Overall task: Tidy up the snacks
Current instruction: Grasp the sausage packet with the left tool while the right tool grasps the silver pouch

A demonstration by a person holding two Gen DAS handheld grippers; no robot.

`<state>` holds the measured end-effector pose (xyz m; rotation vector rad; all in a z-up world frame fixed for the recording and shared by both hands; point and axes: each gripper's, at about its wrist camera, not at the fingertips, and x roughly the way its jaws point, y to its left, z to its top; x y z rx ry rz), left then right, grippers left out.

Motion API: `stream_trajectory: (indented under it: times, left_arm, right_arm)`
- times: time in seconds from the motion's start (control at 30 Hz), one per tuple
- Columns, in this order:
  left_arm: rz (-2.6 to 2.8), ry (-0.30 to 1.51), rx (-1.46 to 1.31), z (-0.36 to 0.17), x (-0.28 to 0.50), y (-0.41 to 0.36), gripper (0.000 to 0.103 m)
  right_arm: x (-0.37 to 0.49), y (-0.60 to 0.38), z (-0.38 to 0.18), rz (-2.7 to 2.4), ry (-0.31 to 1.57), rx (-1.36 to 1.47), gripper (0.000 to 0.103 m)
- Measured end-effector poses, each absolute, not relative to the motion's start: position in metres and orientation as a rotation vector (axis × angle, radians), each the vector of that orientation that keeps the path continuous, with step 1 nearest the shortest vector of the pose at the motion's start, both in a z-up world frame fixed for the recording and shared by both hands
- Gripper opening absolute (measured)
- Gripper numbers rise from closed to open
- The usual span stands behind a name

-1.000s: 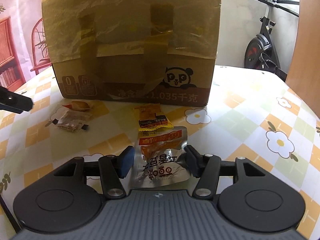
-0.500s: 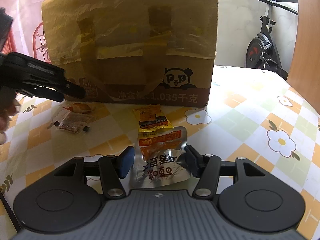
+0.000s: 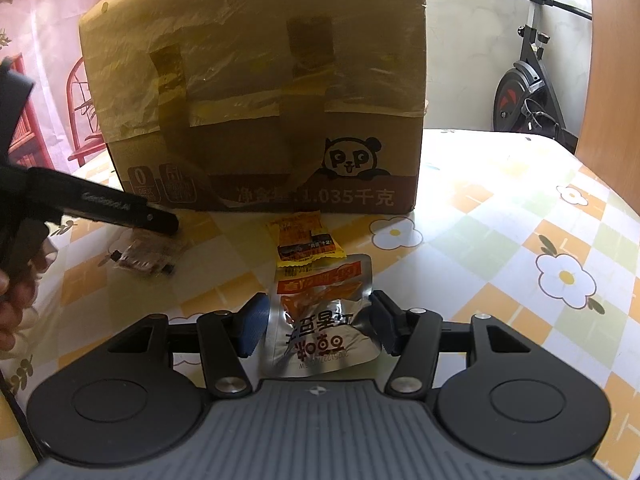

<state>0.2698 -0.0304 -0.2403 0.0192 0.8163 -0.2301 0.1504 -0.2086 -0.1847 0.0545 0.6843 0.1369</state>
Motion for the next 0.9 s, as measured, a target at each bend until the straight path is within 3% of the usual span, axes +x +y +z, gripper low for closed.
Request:
stream_trajectory:
  times: [0.57,0.9]
  left_arm:
    - [-0.272,0.767,-0.019,-0.213,0.226,-0.016,0.056]
    - [-0.302,0.794,-0.020,-0.219,0.215,-0.023,0.056]
  right_arm:
    - [0.150,-0.213,-0.184,0.144,0.680,0.086,0.058]
    - [0.142,-0.215,-0.181,0.142,0.644,0.108,0.049]
